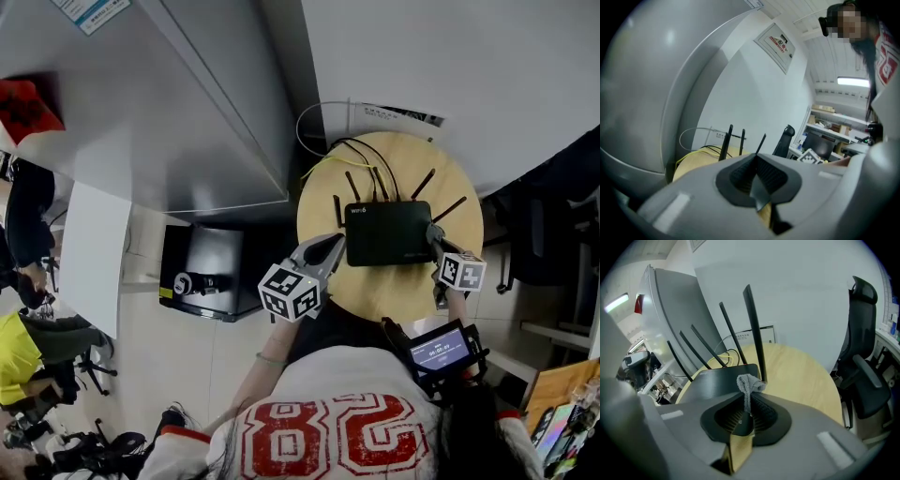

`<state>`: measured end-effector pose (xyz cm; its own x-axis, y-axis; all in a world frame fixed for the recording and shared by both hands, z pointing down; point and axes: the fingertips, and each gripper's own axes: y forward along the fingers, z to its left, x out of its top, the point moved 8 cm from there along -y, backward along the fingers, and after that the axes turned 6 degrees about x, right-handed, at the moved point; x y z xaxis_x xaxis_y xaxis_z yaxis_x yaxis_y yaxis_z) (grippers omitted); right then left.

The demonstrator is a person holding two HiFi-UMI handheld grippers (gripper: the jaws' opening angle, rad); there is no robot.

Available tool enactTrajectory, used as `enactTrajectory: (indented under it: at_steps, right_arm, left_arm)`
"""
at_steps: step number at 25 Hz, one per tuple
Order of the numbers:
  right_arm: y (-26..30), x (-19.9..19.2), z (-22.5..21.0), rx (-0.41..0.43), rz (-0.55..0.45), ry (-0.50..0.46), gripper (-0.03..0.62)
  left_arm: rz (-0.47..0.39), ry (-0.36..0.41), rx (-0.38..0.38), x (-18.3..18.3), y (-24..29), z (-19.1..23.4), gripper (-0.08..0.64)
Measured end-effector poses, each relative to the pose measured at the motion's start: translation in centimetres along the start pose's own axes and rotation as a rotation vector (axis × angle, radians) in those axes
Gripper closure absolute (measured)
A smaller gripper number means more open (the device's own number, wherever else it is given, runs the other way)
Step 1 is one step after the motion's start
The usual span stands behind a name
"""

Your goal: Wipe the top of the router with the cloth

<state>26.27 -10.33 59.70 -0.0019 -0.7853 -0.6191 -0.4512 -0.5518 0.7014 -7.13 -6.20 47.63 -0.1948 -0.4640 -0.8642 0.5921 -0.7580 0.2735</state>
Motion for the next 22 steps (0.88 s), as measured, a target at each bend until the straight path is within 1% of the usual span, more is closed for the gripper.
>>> enactTrajectory:
  at_steps: [3,5,6,8,9,12,13,15,18,20,22]
  right_arm:
    - [-0.2,-0.2,-0.1,0.003,0.005,0.008,0.554]
    - [-0.2,0.3,1.4,0.033,-0.01,0.004,0.554]
    - [0.0,0.6,2.6,0.061,-0.021,-0.006,0.554]
    - [0.7,1.0,5.7,0.145,-0.021,-0.045,0.554]
    - [1.3,0.8,7.5,0.196,-0.006,-0.076,0.554]
    - [3.0,-0.6,12.9,0.352,0.078,-0.184,0.554]
    - [3.5,-1.1,14.4,0.394,0.103,-0.211,0.554]
    - [4.3,-2.2,16.7,0.451,0.144,-0.248,0.554]
    - [5.3,-3.4,18.5,0.491,0.192,-0.29,0.554]
    - [5.6,-3.9,18.8,0.496,0.21,-0.307,0.554]
    - [5.5,-4.2,18.3,0.488,0.212,-0.303,0.554]
  left_arm:
    - [-0.002,-0.002,0.011,-0.1,-0.1,0.1,0.558]
    - [-0.003,-0.004,0.016,-0.1,-0.2,0.1,0.558]
    - [-0.003,-0.005,0.018,-0.1,-0.2,0.1,0.558]
    - [-0.003,-0.007,0.02,-0.2,-0.2,-0.1,0.558]
    - [-0.004,-0.008,0.021,-0.3,-0.2,-0.2,0.558]
    - [-0.005,-0.005,0.019,-0.4,-0.2,-0.8,0.558]
    - [-0.005,-0.004,0.019,-0.4,-0.2,-0.9,0.558]
    - [-0.005,-0.001,0.021,-0.4,-0.2,-1.2,0.558]
    - [-0.002,-0.003,0.033,-0.6,-0.4,-1.0,0.558]
    - [-0.003,-0.005,0.043,-0.7,-0.6,-0.9,0.558]
    - [-0.004,-0.005,0.049,-0.8,-0.7,-1.0,0.558]
